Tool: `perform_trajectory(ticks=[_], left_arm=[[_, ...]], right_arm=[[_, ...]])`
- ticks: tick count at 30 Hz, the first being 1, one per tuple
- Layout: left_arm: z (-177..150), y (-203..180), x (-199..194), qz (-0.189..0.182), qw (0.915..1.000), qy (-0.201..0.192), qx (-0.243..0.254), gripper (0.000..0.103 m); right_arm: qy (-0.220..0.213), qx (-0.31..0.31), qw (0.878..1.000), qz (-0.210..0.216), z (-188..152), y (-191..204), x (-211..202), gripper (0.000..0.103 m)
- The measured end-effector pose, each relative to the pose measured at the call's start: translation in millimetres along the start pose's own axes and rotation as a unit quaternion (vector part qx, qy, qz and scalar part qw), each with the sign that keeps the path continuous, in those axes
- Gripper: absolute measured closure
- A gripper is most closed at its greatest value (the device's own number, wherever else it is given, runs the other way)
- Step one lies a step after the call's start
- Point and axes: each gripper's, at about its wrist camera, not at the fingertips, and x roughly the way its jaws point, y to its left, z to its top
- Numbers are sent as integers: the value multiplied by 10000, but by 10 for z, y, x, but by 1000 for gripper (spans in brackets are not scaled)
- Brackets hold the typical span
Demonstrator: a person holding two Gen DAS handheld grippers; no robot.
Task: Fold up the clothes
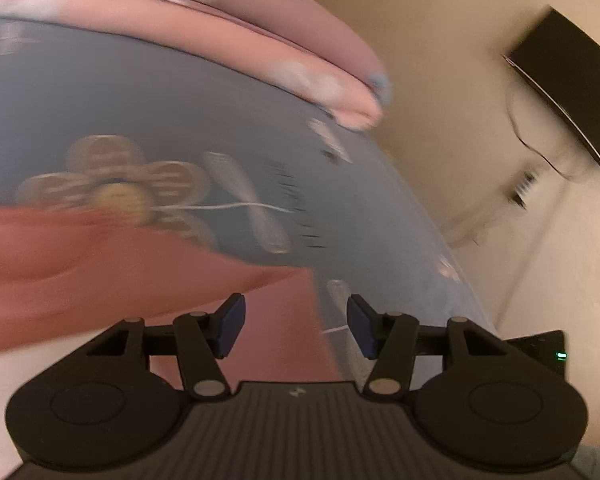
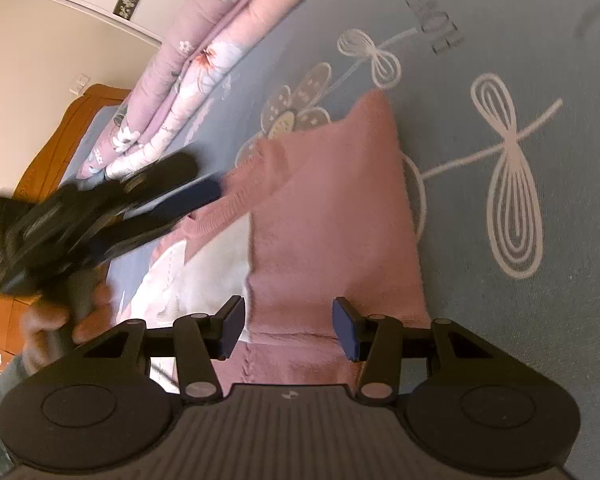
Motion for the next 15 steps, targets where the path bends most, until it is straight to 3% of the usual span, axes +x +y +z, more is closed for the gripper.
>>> perform_trajectory(ticks=[5, 10, 15], left_arm=[[90, -45, 620, -610, 9970, 477, 62, 47], [84, 44, 947, -576, 9954, 771, 14, 47], [91, 49, 995, -559, 9955, 768, 55, 45]], right_arm=[[-373, -291, 9989, 60, -79, 11, -217, 48], [-323, -242, 9992, -57, -124, -134, -171, 49], [-431, -221, 9988, -93, -149, -152, -152, 49]])
